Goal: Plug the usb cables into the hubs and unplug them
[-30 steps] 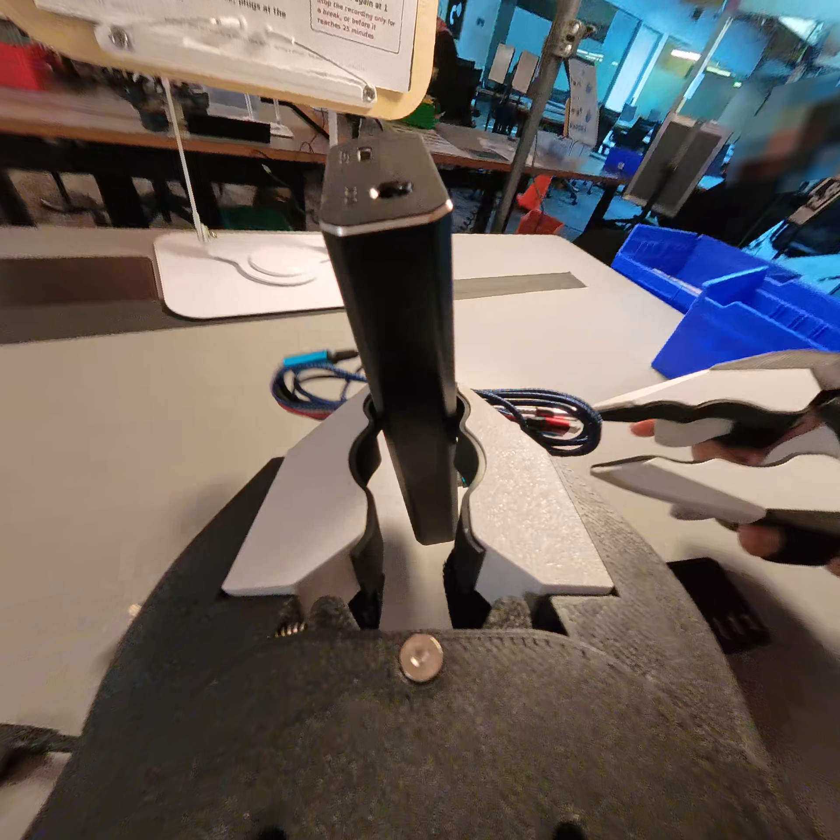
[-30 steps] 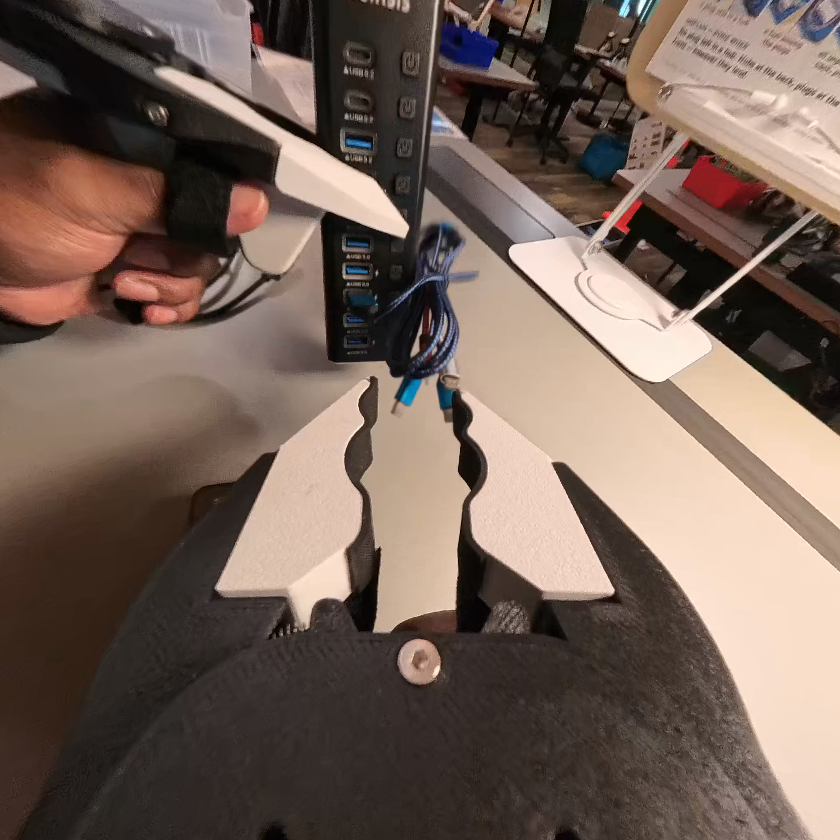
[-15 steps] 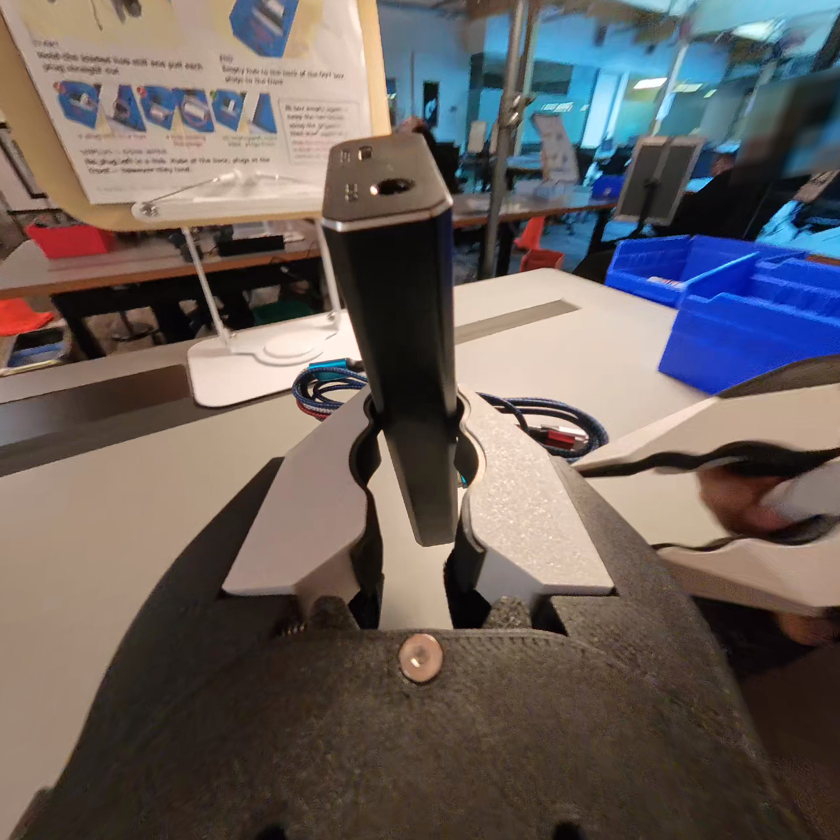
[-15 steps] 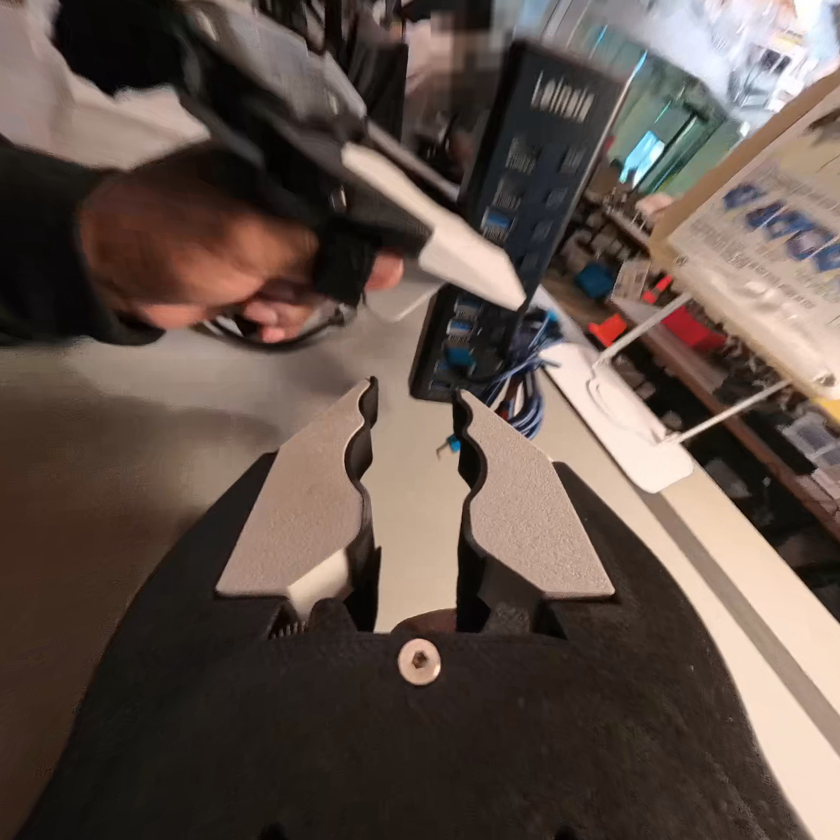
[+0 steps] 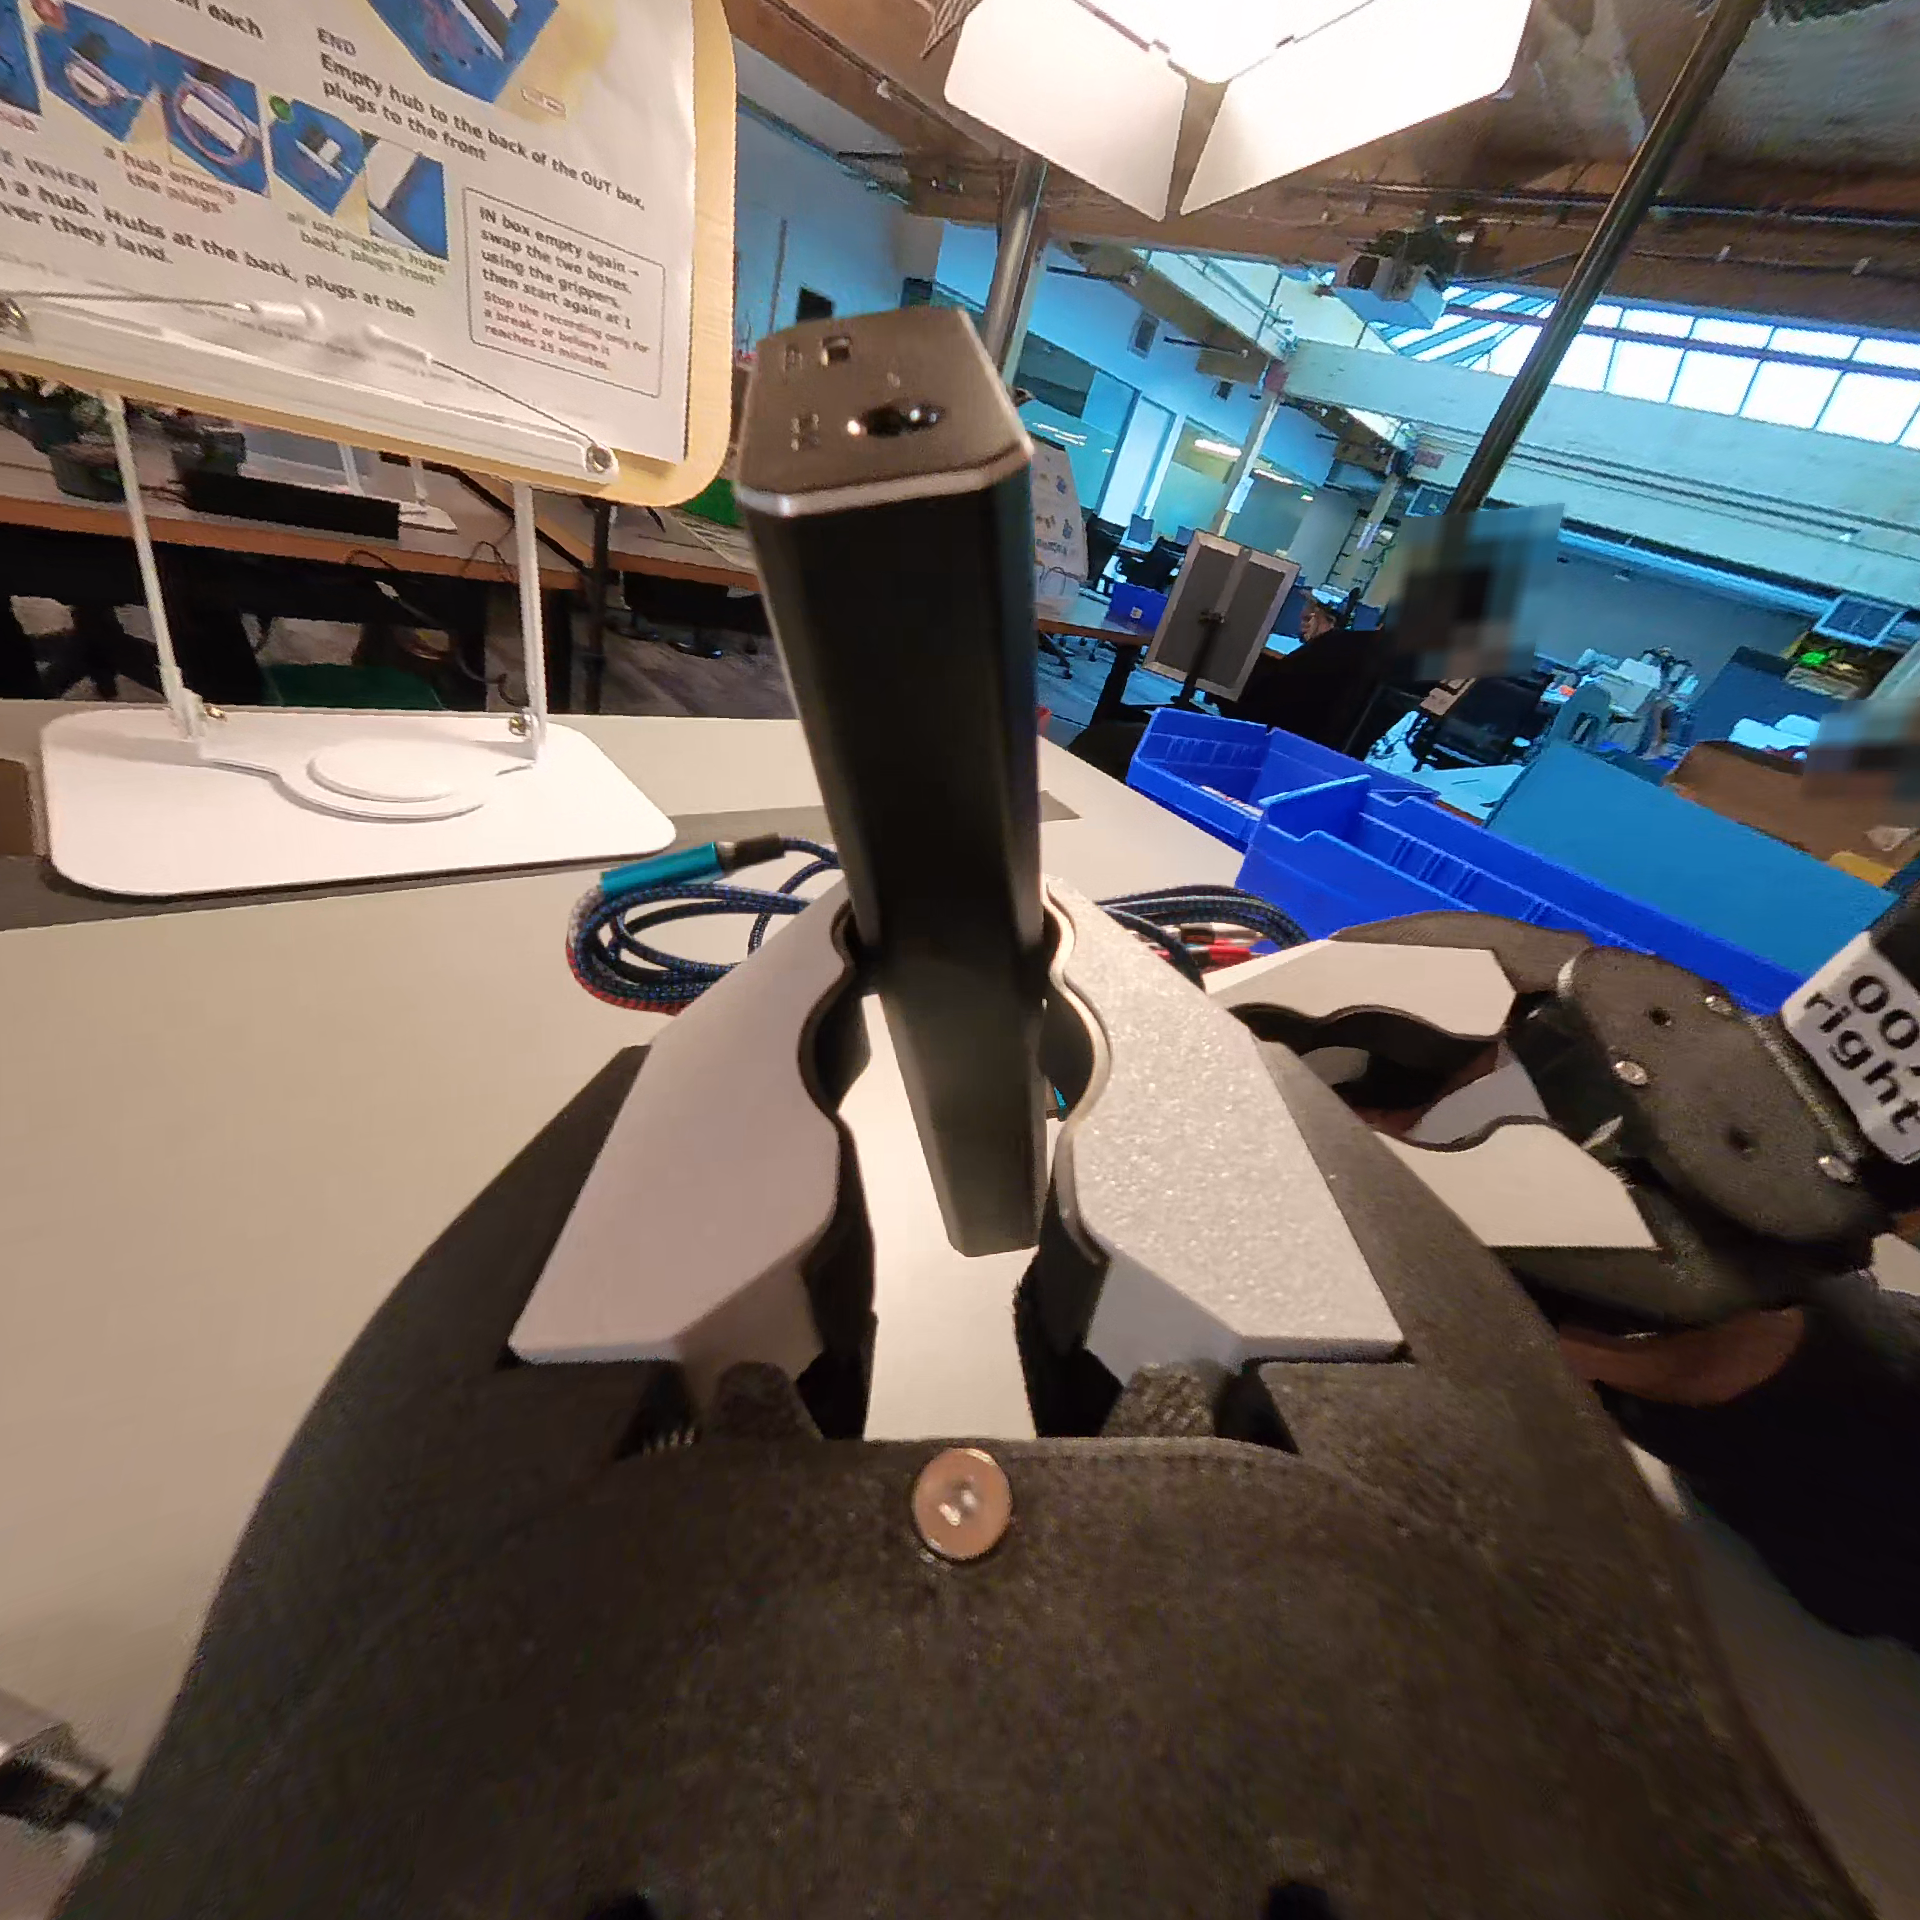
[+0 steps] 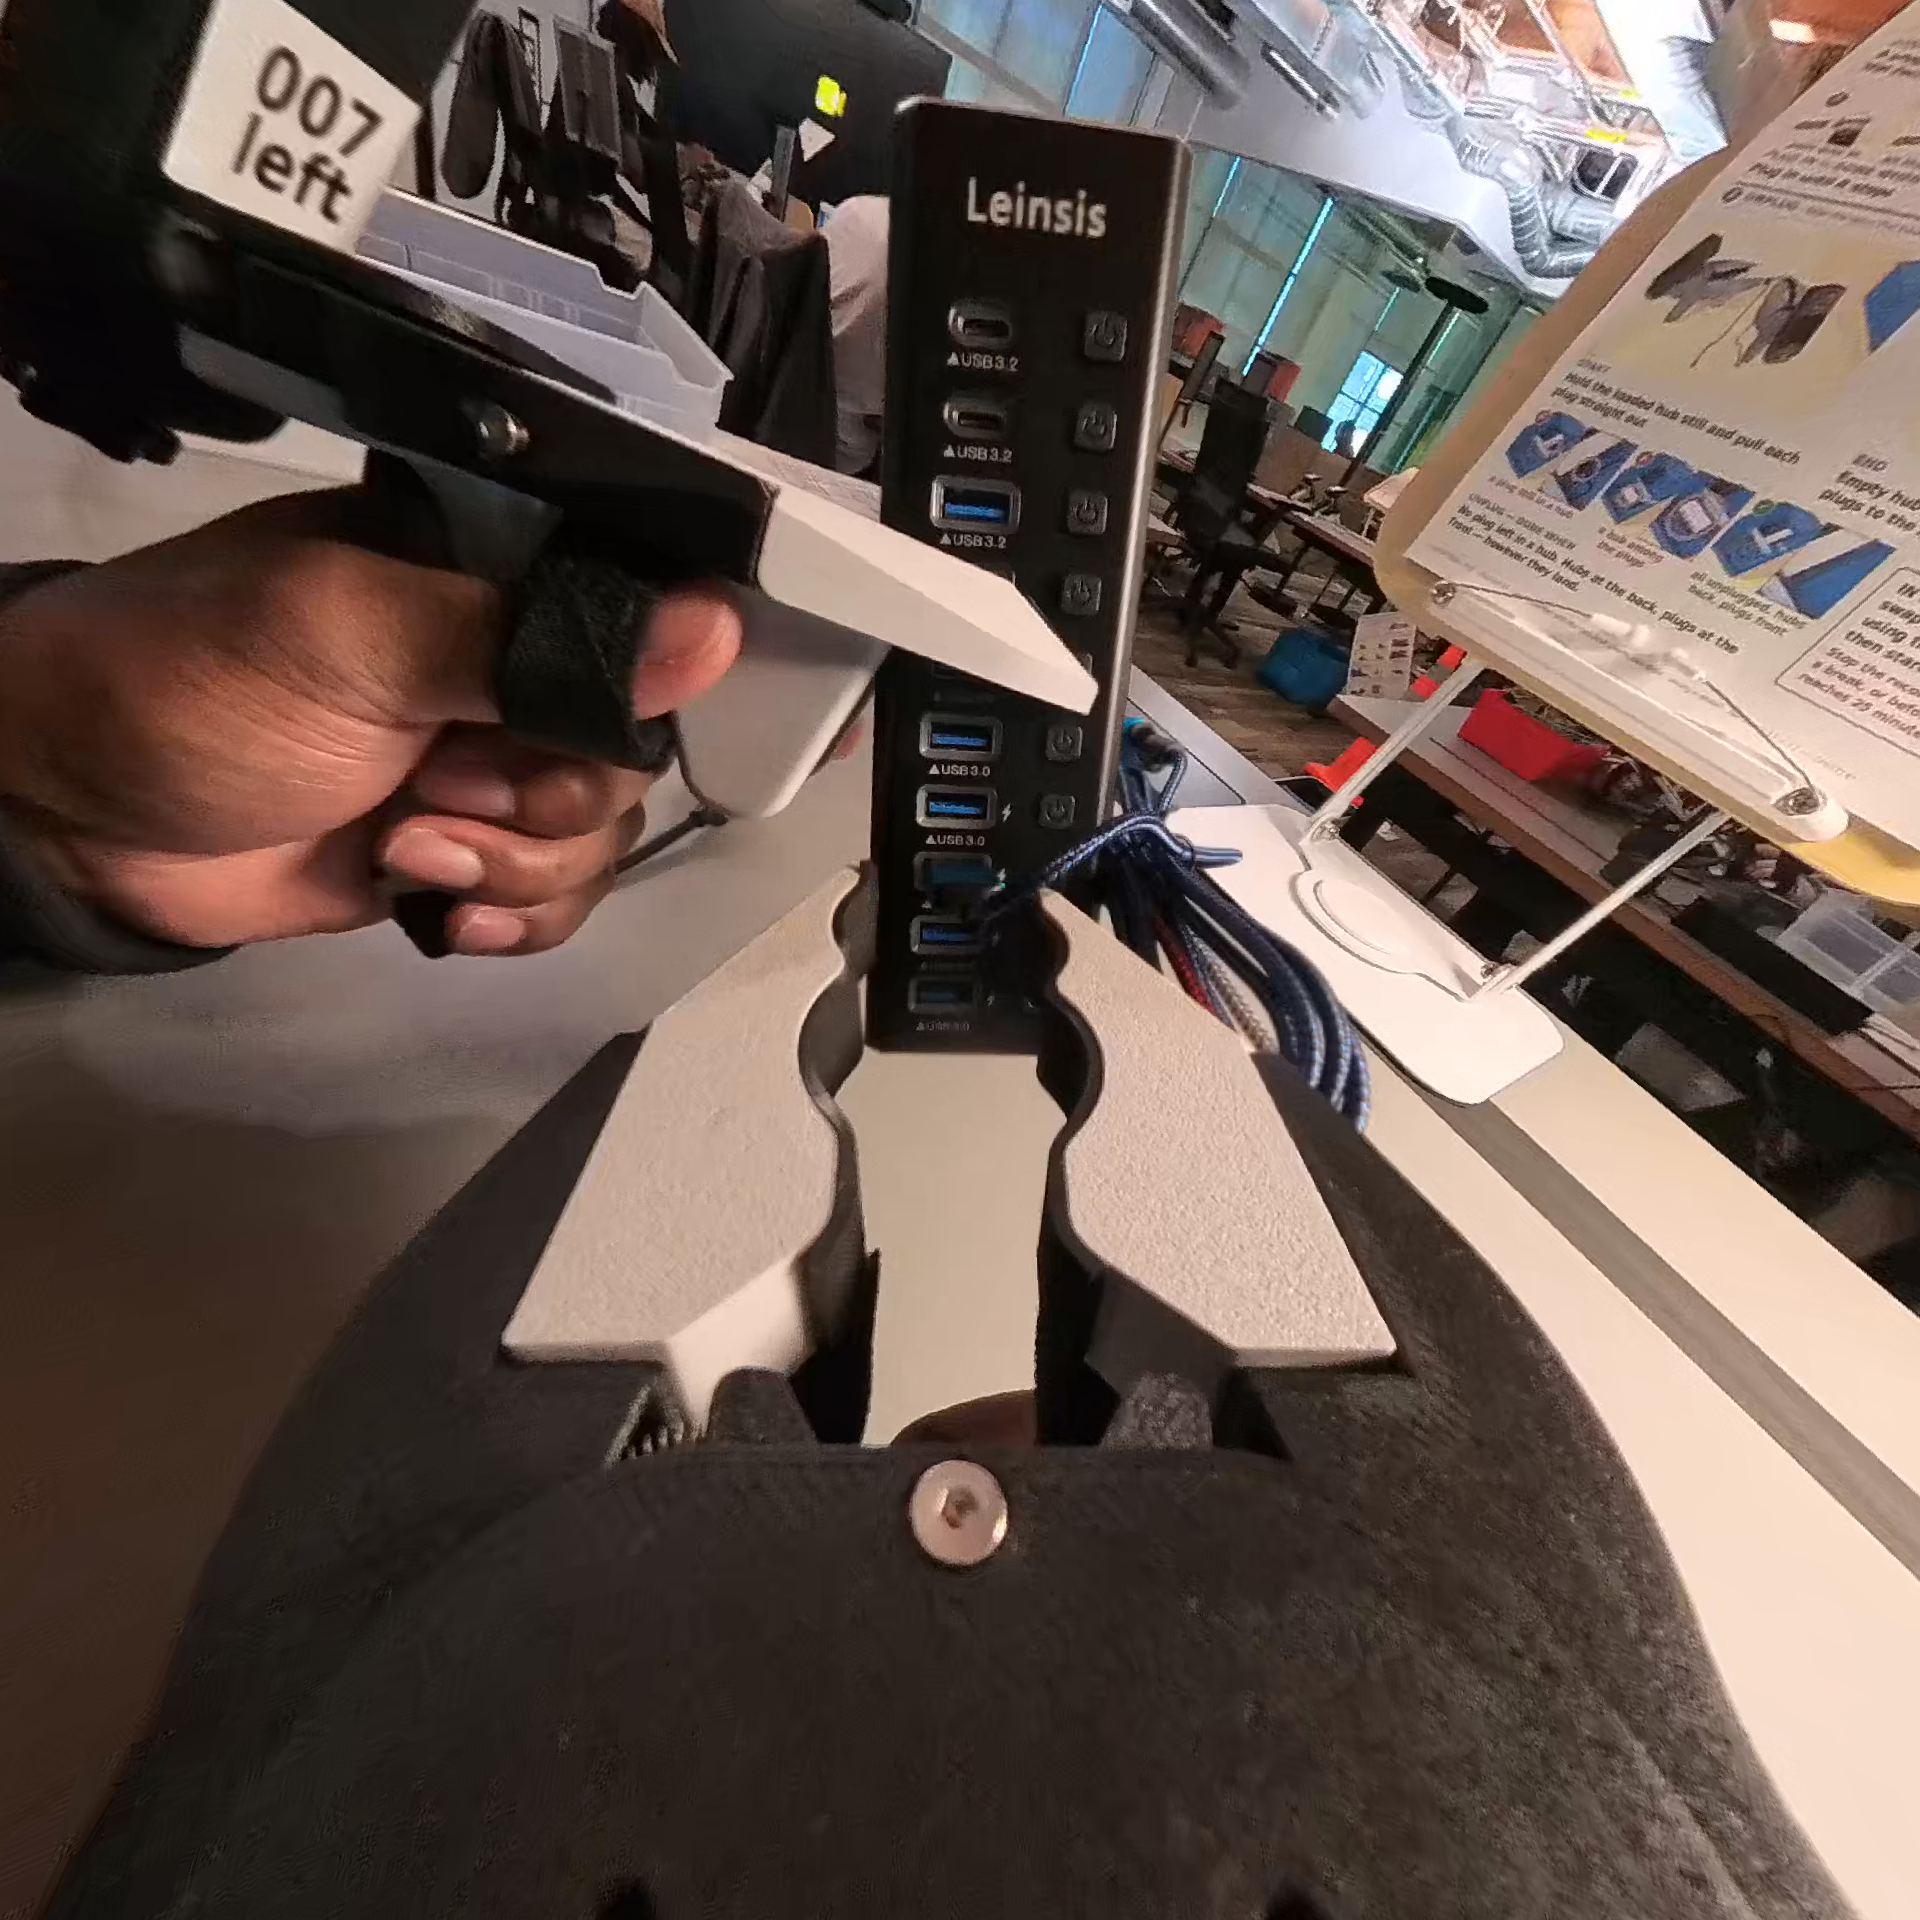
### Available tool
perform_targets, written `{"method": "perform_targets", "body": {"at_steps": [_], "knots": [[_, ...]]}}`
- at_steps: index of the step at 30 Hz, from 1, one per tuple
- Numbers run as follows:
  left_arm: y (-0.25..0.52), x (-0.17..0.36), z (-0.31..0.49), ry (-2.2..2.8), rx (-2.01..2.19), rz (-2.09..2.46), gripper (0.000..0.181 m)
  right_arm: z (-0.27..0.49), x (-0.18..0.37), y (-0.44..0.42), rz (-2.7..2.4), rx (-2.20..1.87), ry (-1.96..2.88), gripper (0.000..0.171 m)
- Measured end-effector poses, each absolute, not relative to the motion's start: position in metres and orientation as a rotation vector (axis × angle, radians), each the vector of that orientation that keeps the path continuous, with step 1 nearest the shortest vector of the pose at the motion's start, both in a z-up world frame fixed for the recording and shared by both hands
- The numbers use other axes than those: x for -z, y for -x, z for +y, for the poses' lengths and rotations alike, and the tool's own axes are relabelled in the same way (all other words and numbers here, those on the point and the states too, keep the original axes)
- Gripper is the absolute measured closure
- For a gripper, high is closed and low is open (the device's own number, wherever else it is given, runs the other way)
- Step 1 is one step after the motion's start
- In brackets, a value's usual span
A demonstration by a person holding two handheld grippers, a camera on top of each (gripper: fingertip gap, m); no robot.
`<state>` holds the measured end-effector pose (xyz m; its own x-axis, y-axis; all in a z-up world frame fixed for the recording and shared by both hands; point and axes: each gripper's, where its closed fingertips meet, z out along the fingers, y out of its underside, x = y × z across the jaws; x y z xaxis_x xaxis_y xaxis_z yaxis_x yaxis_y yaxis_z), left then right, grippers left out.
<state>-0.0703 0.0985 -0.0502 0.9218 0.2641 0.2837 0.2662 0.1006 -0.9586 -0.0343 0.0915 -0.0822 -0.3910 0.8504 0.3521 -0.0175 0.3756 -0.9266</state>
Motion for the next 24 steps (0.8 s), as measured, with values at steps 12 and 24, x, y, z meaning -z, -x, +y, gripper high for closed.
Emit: {"method": "perform_targets", "body": {"at_steps": [12, 24], "knots": [[0.069, 0.061, 0.103, 1.434, 0.263, -0.591, 0.151, 0.096, 0.093, 0.037, -1.724, -0.974, 0.695, 0.158], [0.078, 0.077, 0.101, 1.228, 0.669, -0.863, 0.144, 0.091, 0.108, 0.046, -1.737, -0.677, 0.551, 0.157]]}}
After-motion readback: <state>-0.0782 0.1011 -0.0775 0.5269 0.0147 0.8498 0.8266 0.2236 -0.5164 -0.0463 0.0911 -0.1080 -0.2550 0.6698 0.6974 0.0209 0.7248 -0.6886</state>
